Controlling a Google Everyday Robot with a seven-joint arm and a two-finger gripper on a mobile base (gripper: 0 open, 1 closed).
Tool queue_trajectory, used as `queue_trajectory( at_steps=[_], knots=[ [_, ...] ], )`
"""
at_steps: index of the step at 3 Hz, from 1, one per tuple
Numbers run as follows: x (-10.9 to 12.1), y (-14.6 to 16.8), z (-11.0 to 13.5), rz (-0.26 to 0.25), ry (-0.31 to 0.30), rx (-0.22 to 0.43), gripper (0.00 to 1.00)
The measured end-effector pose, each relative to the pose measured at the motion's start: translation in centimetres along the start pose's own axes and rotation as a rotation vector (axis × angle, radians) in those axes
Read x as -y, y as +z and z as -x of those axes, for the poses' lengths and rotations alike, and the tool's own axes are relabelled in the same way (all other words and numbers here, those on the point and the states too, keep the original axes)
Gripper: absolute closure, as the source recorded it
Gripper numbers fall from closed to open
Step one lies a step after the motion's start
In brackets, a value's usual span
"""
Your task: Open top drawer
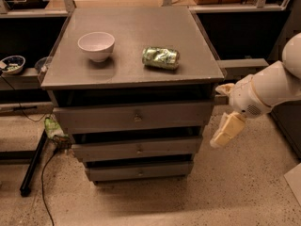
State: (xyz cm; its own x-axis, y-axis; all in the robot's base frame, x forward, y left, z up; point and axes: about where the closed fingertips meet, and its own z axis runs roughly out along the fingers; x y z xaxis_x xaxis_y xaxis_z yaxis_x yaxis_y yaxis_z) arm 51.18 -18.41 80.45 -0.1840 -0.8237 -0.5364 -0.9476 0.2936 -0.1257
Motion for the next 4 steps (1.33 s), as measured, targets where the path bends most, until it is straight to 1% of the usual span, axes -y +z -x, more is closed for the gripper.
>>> queue_trajectory(
  at_steps=[1, 2, 3, 4],
  knots=[
    [-0.2, 2.2, -1.0, -0.001, 0.009, -0.007, 0.0],
    [0.6, 4.8, -1.4, 0.015, 0.028, 0.024, 0.0],
    [1.6, 6.9, -0.8, 0.03, 0.027, 0.059, 0.0],
    [3.0, 8.4, 1.1, 0.036, 0.011, 0.109, 0.0]
  ],
)
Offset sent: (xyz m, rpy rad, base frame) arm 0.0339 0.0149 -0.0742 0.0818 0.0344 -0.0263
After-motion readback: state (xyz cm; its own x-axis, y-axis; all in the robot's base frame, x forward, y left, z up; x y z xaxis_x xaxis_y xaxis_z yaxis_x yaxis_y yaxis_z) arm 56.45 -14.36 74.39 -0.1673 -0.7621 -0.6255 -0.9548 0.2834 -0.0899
